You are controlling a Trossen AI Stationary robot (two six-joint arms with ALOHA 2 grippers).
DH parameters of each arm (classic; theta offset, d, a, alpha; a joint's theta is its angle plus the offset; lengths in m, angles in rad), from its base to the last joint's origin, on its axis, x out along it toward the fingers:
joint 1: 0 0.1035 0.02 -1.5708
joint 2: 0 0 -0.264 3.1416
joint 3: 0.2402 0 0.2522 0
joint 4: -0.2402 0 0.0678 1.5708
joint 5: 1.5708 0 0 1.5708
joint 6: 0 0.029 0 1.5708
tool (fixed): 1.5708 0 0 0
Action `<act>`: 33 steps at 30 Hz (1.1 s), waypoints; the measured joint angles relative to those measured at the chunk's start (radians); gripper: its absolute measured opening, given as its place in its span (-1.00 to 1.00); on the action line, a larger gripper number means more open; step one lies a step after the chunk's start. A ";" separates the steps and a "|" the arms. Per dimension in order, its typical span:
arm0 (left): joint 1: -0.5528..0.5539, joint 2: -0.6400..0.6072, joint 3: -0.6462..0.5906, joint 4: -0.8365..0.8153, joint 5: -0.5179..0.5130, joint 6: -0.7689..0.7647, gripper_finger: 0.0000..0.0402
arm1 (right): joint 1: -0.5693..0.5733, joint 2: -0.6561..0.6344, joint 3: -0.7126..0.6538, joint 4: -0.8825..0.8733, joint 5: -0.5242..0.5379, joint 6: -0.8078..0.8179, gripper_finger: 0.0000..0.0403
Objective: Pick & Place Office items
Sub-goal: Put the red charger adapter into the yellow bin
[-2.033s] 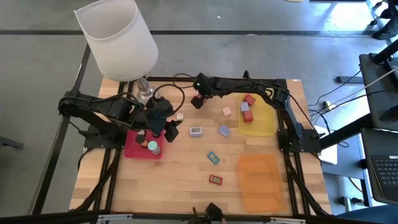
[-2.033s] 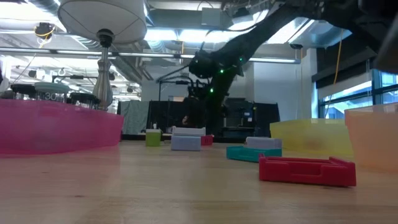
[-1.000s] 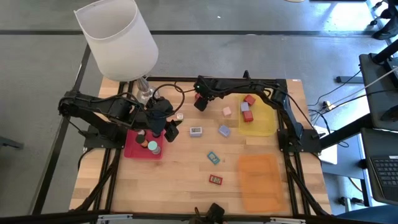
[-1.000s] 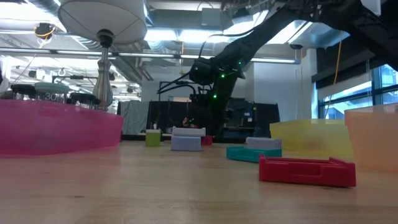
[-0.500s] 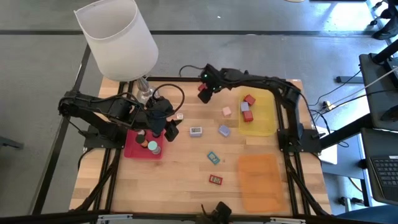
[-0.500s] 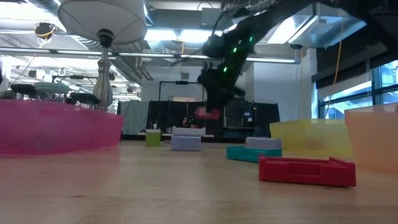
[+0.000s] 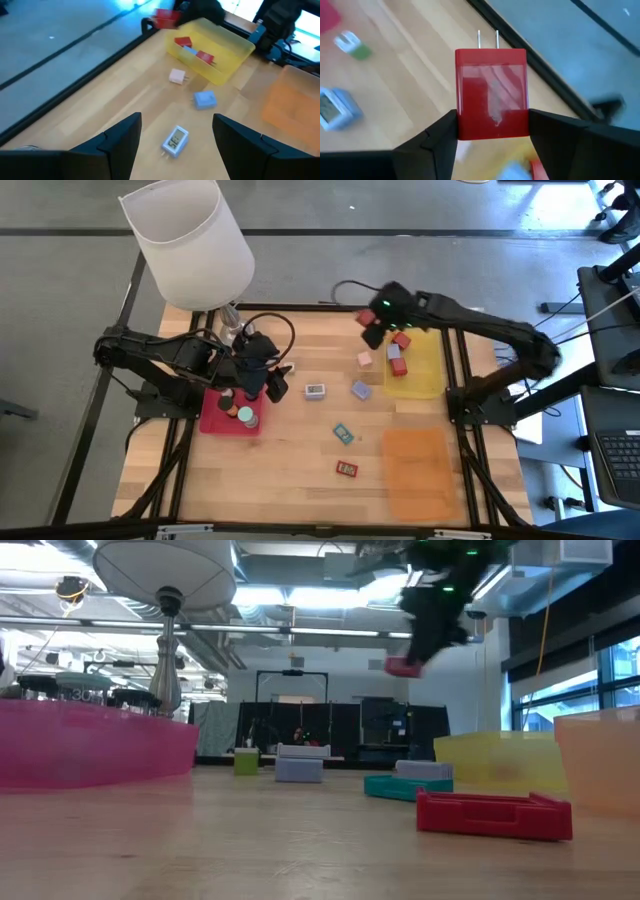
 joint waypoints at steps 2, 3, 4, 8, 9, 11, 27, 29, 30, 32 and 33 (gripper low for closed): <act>0.000 0.000 0.000 0.000 -0.018 0.000 0.20 | 0.000 -0.092 -0.102 0.001 0.026 0.059 0.06; 0.000 0.000 0.000 0.000 -0.027 0.000 0.20 | 0.000 -0.135 -0.152 0.001 0.030 0.093 0.07; 0.000 0.000 0.000 0.000 -0.037 0.000 0.20 | 0.000 -0.175 -0.201 -0.001 0.030 0.126 0.07; 0.000 0.000 0.000 0.000 -0.063 0.000 0.20 | 0.001 -0.309 -0.363 0.001 0.031 0.264 0.07; 0.000 0.000 0.000 0.000 -0.063 0.000 0.20 | 0.001 -0.330 -0.397 0.005 0.035 0.295 0.08; 0.000 0.000 0.000 0.000 -0.063 0.000 0.20 | 0.001 -0.354 -0.450 0.007 0.057 0.352 0.08; 0.000 0.000 0.000 0.000 -0.062 -0.002 0.20 | -0.065 -0.173 -0.598 0.250 0.152 0.424 0.09; 0.000 0.000 0.000 0.000 -0.061 -0.001 0.20 | -0.081 -0.137 -0.598 0.290 0.133 0.424 0.09; 0.000 0.000 0.000 0.000 -0.061 -0.001 0.20 | -0.087 -0.119 -0.598 0.301 0.114 0.424 0.09; 0.000 0.000 0.000 0.000 -0.060 -0.001 0.20 | -0.096 -0.087 -0.597 0.322 0.093 0.424 0.09; 0.000 0.000 0.000 0.000 -0.060 -0.001 0.20 | -0.099 -0.075 -0.594 0.333 0.088 0.424 0.09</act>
